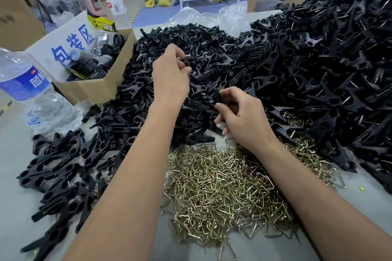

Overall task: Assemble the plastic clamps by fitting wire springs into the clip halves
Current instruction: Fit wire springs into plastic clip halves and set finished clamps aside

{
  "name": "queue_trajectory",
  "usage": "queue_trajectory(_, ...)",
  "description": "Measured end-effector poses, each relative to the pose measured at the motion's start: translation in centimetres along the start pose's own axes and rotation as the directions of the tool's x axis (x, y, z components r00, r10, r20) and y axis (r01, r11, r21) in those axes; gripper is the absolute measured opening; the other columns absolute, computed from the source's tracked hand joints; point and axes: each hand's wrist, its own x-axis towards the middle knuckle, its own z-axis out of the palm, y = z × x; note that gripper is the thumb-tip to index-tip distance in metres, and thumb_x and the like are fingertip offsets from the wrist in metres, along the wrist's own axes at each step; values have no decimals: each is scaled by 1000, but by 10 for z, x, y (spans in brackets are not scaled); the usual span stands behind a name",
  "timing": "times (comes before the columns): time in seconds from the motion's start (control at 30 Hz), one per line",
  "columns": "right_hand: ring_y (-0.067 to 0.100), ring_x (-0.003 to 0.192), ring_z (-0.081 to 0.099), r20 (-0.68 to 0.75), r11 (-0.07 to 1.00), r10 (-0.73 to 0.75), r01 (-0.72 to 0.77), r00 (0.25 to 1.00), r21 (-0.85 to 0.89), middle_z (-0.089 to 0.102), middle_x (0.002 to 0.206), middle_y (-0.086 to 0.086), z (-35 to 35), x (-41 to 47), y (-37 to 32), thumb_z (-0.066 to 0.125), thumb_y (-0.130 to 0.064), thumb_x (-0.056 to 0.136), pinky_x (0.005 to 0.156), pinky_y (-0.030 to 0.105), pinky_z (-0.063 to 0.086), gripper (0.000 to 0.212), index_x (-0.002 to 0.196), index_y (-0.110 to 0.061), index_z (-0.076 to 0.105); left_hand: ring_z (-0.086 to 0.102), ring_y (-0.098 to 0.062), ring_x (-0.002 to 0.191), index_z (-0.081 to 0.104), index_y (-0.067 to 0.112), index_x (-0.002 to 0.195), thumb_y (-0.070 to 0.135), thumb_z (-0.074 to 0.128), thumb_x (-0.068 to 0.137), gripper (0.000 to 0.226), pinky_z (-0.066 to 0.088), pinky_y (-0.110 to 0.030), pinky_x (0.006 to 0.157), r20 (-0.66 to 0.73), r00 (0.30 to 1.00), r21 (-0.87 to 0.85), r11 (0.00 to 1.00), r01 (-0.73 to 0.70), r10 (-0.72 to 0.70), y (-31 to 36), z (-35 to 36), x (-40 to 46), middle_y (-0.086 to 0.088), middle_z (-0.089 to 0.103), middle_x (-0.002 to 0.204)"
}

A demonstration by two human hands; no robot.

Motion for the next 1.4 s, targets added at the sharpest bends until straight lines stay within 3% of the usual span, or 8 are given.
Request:
queue_trajectory(0.27,8,59,71,-16,998,-32,33,999,49,73,79,5,-1,-2,-1,68,-8,99,46,25,56,10,108,-13,67,68,3,63,82,18,88,13,90,78,14,54,-10,62,-22,981,-180,966,187,-194,-10,3,-15,9,73,76)
queue_trajectory(0.37,17,71,75,-23,997,-53,54,998,50,75,83,-1,-2,0,2,73,-13,96,50,34,60,9,103,-17,70,72,-3,67,81,22,87,15,83,86,7,62,-32,75,-85,989,-249,963,98,-123,-6,-3,-22,9,75,74)
queue_trajectory(0.43,15,77,76,-29,996,-61,62,998,57,76,86,-3,-3,0,2,76,-16,94,57,32,63,10,101,-20,71,73,-14,59,78,19,86,14,76,94,9,63,-39,63,-38,995,-346,936,70,-89,-1,-5,-31,2,75,73)
queue_trajectory(0.6,17,78,74,-30,990,-63,66,998,122,74,86,-3,-5,1,3,77,-16,93,58,32,62,7,98,-20,72,57,2,53,74,21,86,24,61,104,22,40,-12,55,35,997,-184,981,-63,71,-3,-3,-63,7,70,68)
queue_trajectory(0.73,11,82,73,-48,992,-82,86,995,93,76,90,-4,-5,3,4,78,-13,92,78,28,61,10,101,-16,75,57,-2,72,76,21,103,25,44,110,33,44,-20,72,133,990,-284,955,81,-45,-11,-4,-74,9,69,85)
queue_trajectory(0.97,15,55,68,-7,985,-5,6,1000,173,73,96,4,-9,1,4,70,-7,97,47,28,55,33,129,-15,69,65,-7,84,68,21,127,-4,44,104,41,55,-20,83,188,982,-516,851,94,6,-4,-3,-84,-6,57,103)
queue_trajectory(1.13,22,51,68,-3,973,-2,3,1000,232,74,94,3,-12,1,4,73,-7,96,45,26,53,33,126,-17,67,71,-25,90,76,19,115,-1,69,95,30,62,-47,90,187,982,-617,780,101,20,-9,-4,-84,-9,63,90)
queue_trajectory(1.4,17,53,69,-5,973,-4,5,1000,231,76,90,3,-10,0,5,72,-4,95,46,21,53,39,133,-12,67,71,-8,81,73,13,127,-3,70,94,36,62,-28,80,295,955,-663,723,196,11,-16,2,-83,12,71,79)
